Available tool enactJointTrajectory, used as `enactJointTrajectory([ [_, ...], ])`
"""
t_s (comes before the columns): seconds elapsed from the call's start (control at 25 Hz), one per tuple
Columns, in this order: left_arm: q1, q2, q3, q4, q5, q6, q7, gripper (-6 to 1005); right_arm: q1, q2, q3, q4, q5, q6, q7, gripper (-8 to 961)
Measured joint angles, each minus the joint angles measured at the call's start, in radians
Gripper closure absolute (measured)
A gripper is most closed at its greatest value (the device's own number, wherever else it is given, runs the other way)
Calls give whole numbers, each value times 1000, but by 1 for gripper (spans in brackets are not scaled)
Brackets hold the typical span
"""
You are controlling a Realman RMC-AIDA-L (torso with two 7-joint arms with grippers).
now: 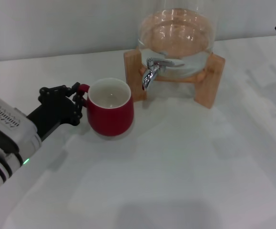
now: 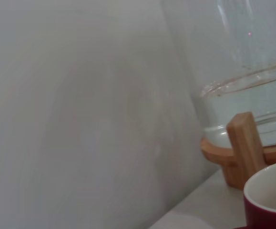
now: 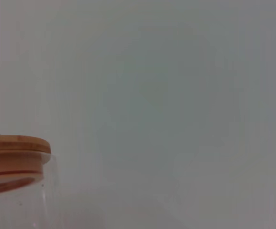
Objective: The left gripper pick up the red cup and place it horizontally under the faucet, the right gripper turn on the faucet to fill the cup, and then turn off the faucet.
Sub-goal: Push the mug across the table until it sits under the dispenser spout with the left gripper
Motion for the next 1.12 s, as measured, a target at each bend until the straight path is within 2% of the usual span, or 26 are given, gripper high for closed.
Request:
enactJointTrajectory([
  [0.48, -45, -3, 0, 4, 88, -40, -92, 907, 16, -4, 0, -3, 0, 8, 8, 126],
  [1.12, -55, -4, 2, 41, 147, -110, -127, 907, 11, -5, 0, -12, 0, 8, 9, 126],
])
